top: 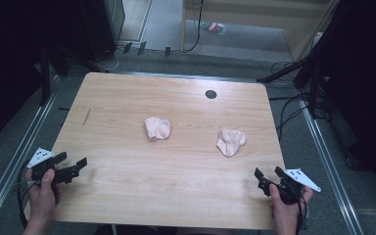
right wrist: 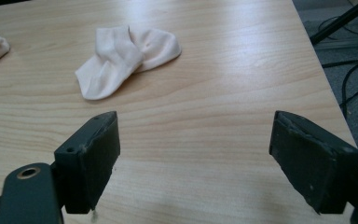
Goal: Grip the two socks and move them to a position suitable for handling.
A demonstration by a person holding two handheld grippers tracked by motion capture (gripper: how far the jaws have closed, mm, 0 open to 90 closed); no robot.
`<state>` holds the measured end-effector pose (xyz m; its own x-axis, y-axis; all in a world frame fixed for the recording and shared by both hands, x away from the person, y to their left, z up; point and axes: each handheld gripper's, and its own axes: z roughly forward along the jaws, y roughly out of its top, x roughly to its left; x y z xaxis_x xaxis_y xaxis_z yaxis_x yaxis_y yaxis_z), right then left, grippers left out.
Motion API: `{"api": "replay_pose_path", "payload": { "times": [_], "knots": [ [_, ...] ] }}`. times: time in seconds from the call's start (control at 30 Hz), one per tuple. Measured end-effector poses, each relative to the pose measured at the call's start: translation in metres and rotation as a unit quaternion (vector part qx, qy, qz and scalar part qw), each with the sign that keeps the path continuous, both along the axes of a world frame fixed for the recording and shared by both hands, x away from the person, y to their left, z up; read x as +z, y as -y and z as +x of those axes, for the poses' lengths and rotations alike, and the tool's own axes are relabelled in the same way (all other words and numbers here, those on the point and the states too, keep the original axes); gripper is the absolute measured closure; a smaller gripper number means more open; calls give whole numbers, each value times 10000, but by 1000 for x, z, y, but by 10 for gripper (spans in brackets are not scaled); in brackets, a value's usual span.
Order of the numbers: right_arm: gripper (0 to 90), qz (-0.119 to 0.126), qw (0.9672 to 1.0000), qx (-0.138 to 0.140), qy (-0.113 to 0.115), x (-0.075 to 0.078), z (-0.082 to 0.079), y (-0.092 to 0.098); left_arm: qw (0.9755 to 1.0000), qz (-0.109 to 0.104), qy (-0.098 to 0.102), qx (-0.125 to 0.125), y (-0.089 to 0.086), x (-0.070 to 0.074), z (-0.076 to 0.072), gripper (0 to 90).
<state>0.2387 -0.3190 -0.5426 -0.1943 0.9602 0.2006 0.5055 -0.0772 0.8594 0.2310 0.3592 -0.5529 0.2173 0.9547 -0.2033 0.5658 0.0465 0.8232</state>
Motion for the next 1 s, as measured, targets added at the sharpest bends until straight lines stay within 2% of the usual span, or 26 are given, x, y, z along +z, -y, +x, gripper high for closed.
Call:
{"api": "replay_pose_path", "payload": {
  "times": [0.2, 0.27, 0.33, 0.4, 0.57, 1.0],
  "knots": [
    [160, -62, 10000, 25, 61, 5, 2, -7, 10000, -17, -19, 16, 0, 0, 0, 136],
    [163, -90, 9999, -32, 130, 11, 3, -12, 10000, -34, 8, 12, 0, 0, 0, 136],
    [163, -163, 9997, 17, 170, 20, 8, -18, 10000, -44, -4, -1, -1, 0, 0, 136],
    [162, -175, 9997, 48, 158, 22, 10, -20, 10000, -44, -16, 17, -1, 0, 0, 136],
    [162, -267, 9995, 139, 41, 28, 23, -29, 10000, -62, -36, 11, -1, 0, 1, 136],
    [143, -475, 9981, 393, -25, 44, 62, -55, 9999, -77, -43, 53, -2, 0, 1, 136]
  ]
}}
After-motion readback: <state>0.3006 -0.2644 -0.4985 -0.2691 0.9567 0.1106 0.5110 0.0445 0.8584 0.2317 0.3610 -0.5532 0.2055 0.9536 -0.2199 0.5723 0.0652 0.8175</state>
